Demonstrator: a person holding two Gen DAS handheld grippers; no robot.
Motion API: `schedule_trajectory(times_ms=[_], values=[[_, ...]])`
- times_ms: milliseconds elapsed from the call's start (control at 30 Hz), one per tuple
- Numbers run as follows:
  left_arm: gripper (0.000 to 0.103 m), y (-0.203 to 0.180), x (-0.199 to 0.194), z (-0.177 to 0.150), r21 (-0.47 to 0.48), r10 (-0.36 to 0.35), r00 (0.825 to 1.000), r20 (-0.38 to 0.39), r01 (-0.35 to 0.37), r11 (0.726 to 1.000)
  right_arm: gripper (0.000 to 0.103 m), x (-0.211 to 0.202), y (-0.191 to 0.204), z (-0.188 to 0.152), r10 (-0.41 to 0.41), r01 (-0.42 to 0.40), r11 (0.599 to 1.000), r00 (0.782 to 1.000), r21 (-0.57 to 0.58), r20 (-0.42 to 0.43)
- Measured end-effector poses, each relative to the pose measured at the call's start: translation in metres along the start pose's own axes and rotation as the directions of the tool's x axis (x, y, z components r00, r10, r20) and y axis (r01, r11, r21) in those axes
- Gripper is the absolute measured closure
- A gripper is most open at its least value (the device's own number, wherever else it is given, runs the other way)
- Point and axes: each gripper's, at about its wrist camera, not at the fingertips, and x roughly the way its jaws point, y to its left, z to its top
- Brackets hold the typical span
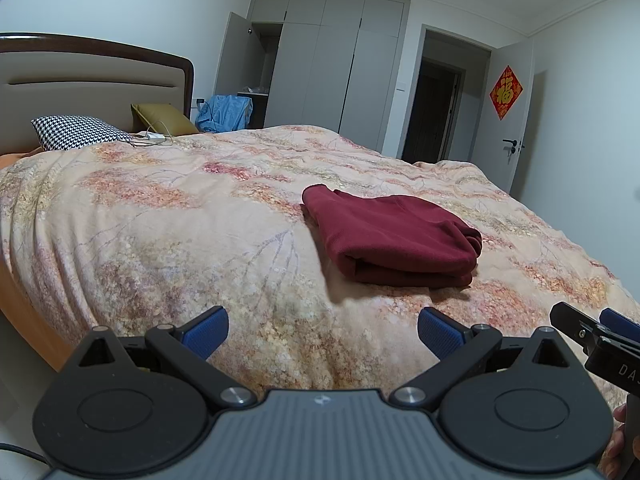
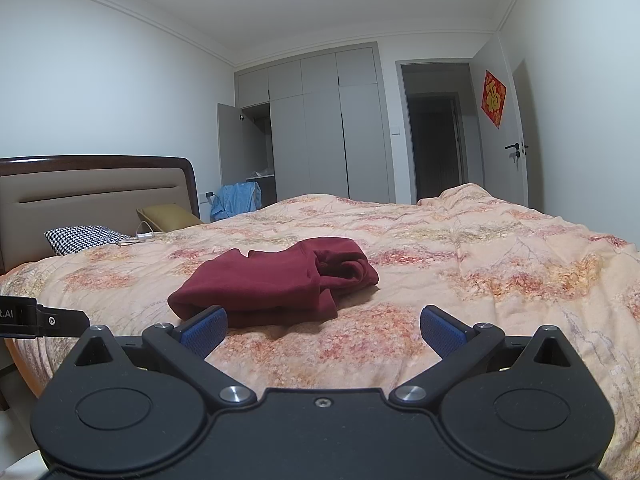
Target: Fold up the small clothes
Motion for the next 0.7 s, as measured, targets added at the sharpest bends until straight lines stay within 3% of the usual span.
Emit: schedule_trajectory(times_ms=[467, 600, 700], values=[[0.000, -0.003, 0.001, 0.000, 0.017, 0.004, 1.000, -0.011, -0.004, 1.000, 0.001, 0.000, 0.000, 0.000, 0.000, 0.000, 1.000, 1.000, -0.001, -0.001], [0.000, -0.014, 0.001, -0.002, 0.069, 0.138, 0.990, 0.005, -0.138, 0.988, 0.000, 0.000, 0.000, 0.000, 0.000, 0.000, 1.000, 1.000, 0.000, 0.000], [0.000, -0.018, 0.002, -0.002, 0.097, 0.162, 0.987, 0.006, -0.162, 0.982, 0.000, 0.000, 0.000, 0.000, 0.000, 0.000, 1.000, 1.000, 0.000, -0.002]])
